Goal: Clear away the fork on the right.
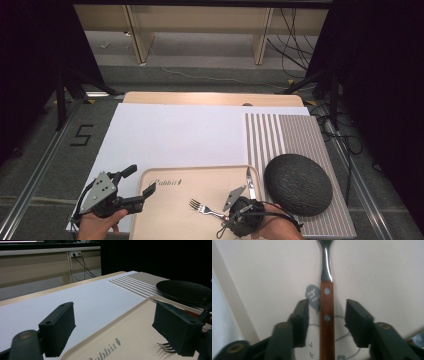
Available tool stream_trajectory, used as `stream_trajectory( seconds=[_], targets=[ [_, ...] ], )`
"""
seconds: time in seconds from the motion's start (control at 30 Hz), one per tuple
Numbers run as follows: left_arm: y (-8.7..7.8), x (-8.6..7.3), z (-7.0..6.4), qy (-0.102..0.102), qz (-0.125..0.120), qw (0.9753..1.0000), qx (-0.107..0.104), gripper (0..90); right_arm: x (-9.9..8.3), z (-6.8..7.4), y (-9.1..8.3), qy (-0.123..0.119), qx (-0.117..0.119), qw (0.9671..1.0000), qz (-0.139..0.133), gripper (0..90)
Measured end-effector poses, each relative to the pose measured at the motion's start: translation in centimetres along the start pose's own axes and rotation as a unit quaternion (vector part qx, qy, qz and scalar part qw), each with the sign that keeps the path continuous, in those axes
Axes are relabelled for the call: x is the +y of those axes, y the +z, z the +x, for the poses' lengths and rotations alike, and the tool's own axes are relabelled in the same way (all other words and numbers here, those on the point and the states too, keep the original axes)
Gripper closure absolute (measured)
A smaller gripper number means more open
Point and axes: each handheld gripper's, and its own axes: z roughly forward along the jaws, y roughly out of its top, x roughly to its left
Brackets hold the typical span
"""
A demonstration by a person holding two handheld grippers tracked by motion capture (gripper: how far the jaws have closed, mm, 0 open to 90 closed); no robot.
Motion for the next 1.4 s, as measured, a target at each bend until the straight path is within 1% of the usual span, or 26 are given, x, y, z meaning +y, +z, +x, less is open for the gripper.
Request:
stream_trajectory(
  seconds=[0.03, 0.07, 0.1, 0.13, 0.2, 0.27, 0.33, 0.4, 0.5, 0.53, 0.6, 0.7, 0.73, 0.8, 0.87, 1.07, 1.13, 1.17, 1.3, 1.33, 1.4],
  targets=[
    [0.0, 0.0, 0.0, 0.0, 0.0, 1.0, 0.0, 16.8, 0.1, 0.1, -0.1, 0.004, 0.009, 0.9999, -0.007, 48.1],
    [0.0, 0.0, 0.0, 0.001, 0.001, 1.0, 0.0, 16.8, 0.2, 0.3, -0.3, 0.008, 0.011, 0.9998, -0.012, 46.0],
    [0.0, 0.0, 0.0, 0.0, 0.0, 1.0, 0.0, 16.8, 0.3, 0.3, -0.3, 0.004, 0.015, 0.9996, -0.023, 44.3],
    [0.0, 0.0, 0.0, -0.001, 0.0, 1.0, 0.001, 16.8, 0.4, 0.4, -0.4, 0.005, 0.019, 0.9993, -0.03, 43.4],
    [0.0, 0.0, 0.0, -0.001, 0.0, 1.0, 0.001, 16.8, 0.5, 0.5, -0.4, 0.004, 0.027, 0.9989, -0.038, 41.9],
    [0.0, 0.0, 0.1, -0.002, -0.004, 1.0, -0.001, 16.8, 0.6, 0.6, -0.3, 0.002, 0.027, 0.9988, -0.041, 41.4],
    [0.0, 0.0, 0.1, -0.003, -0.004, 1.0, -0.001, 16.8, 0.7, 0.8, -0.2, -0.008, 0.026, 0.9985, -0.047, 44.5],
    [0.0, 0.0, 0.1, -0.002, -0.004, 1.0, 0.0, 16.8, 0.8, 0.9, 0.0, -0.008, 0.031, 0.9985, -0.046, 47.0],
    [0.1, 0.0, 0.1, -0.003, -0.004, 1.0, -0.002, 16.8, 0.9, 1.2, 0.5, -0.017, 0.029, 0.9985, -0.042, 54.5],
    [0.0, 0.0, 0.1, -0.002, 0.0, 1.0, 0.001, 16.8, 1.0, 1.3, 0.6, -0.019, 0.028, 0.9986, -0.041, 60.0],
    [0.0, 0.0, 0.0, -0.001, -0.001, 1.0, 0.0, 16.8, 1.1, 1.6, 0.9, -0.026, 0.017, 0.9989, -0.035, 66.0],
    [0.0, 0.0, 0.0, -0.002, -0.001, 1.0, 0.001, 16.8, 1.3, 1.8, 1.0, -0.03, 0.006, 0.999, -0.032, 75.3],
    [0.1, 0.0, 0.1, -0.002, -0.005, 1.0, -0.002, 16.8, 1.3, 1.8, 1.1, -0.033, 0.008, 0.9989, -0.033, 77.4],
    [0.0, 0.0, 0.1, -0.002, -0.004, 1.0, -0.001, 16.8, 1.4, 1.9, 1.2, -0.034, 0.005, 0.999, -0.028, 82.0],
    [0.0, 0.0, 0.1, -0.002, -0.003, 1.0, -0.001, 16.8, 1.4, 1.9, 1.4, -0.04, 0.003, 0.9989, -0.022, 83.0],
    [0.0, 0.0, 0.1, 0.0, 0.0, 1.0, 0.0, 16.8, 1.6, 1.9, 1.6, -0.05, -0.002, 0.9985, -0.02, 90.0],
    [0.0, 0.0, 0.1, 0.0, 0.001, 1.0, 0.0, 16.8, 1.7, 1.9, 1.8, -0.046, -0.002, 0.9987, -0.022, 90.0],
    [0.0, 0.0, 0.1, 0.0, 0.001, 1.0, 0.0, 16.8, 1.7, 1.9, 1.8, -0.049, -0.005, 0.9985, -0.022, 90.0],
    [0.0, 0.0, 0.1, 0.0, 0.0, 1.0, 0.0, 16.8, 1.8, 1.8, 2.1, -0.048, -0.012, 0.9986, -0.016, 90.0],
    [0.0, 0.0, 0.0, 0.001, 0.0, 1.0, -0.001, 16.8, 1.9, 1.8, 2.1, -0.051, -0.009, 0.9986, -0.014, 90.0],
    [0.0, 0.0, 0.0, 0.001, 0.0, 1.0, -0.001, 16.8, 2.0, 1.8, 2.1, -0.05, -0.013, 0.9985, -0.015, 90.0]
  ],
)
